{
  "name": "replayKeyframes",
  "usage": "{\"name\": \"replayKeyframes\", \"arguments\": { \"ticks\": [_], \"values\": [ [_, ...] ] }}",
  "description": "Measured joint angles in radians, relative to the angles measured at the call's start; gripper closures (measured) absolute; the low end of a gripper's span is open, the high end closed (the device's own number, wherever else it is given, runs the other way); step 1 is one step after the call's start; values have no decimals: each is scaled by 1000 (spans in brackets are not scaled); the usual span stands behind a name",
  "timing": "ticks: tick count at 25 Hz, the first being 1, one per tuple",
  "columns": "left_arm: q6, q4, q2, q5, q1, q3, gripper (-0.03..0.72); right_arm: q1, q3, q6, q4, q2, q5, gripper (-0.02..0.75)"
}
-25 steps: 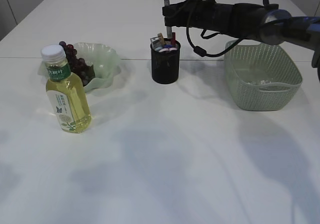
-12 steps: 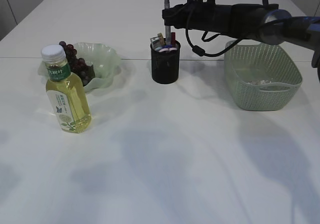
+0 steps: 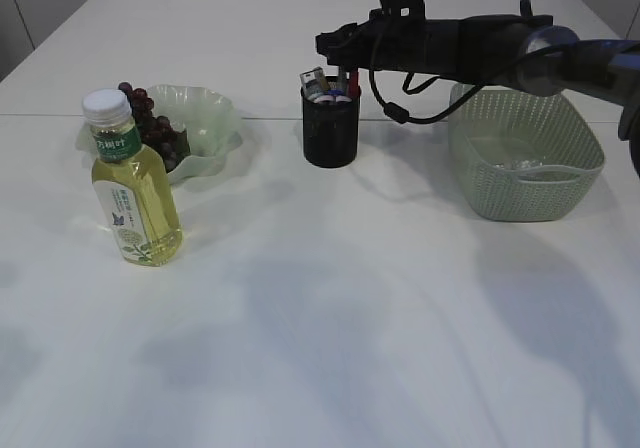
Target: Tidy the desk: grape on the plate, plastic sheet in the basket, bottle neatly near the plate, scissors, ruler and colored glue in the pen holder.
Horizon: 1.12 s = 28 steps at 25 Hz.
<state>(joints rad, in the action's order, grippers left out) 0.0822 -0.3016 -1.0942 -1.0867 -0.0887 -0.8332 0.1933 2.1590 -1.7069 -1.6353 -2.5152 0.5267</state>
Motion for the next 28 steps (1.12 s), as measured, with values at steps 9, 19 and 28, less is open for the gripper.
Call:
{"name": "replayKeyframes", "arguments": {
  "ticks": [9, 19, 28],
  "values": [
    [0, 0, 0, 0, 0, 0, 380, 0, 0, 228, 171, 30, 21, 373],
    [0, 0, 0, -2, 0, 0, 380, 2, 0, 1350, 1201, 286, 345, 398],
    [0, 0, 0, -6, 0, 0, 380, 2, -2, 1647, 1573, 458, 678, 405]
  ]
}}
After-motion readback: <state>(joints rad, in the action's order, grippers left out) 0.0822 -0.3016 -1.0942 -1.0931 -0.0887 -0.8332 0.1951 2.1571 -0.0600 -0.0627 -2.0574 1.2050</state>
